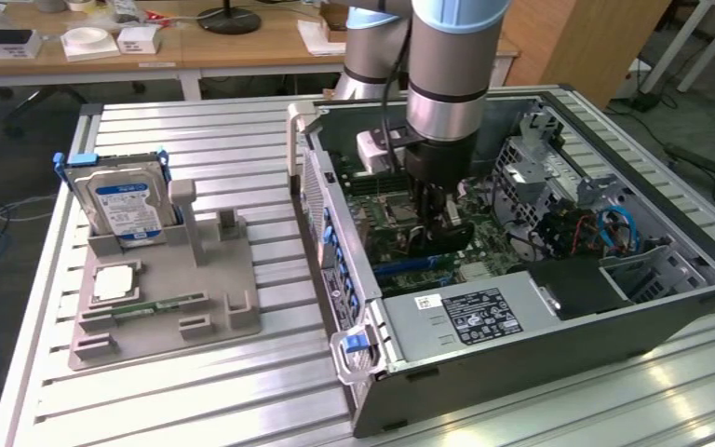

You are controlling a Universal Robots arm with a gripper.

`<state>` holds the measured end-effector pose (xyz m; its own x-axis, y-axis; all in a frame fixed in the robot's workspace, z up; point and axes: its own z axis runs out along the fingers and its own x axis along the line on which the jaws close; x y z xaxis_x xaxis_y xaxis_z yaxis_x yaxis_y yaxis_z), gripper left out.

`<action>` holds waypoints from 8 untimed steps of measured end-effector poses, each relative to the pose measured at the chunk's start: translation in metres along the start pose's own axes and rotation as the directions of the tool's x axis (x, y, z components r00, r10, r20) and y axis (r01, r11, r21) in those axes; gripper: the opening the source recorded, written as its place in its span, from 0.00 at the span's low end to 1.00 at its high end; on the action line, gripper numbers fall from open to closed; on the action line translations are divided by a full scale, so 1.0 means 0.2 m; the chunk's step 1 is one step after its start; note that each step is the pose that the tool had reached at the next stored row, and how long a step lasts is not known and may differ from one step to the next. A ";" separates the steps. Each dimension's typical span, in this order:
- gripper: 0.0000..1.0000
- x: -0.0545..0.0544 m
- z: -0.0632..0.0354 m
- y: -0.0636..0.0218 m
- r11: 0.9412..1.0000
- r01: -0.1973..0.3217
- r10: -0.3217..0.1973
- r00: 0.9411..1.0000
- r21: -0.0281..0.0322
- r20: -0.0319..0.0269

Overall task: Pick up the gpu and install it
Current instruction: 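Insert the gpu into the slot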

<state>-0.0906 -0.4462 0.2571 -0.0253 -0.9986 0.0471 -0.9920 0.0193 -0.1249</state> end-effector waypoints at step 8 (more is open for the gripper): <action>0.26 0.01 0.007 0.008 1.000 0.000 0.000 1.000 0.000 0.000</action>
<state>-0.0921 -0.4490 0.2557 -0.0252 -0.9986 0.0471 -0.9920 0.0192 -0.1248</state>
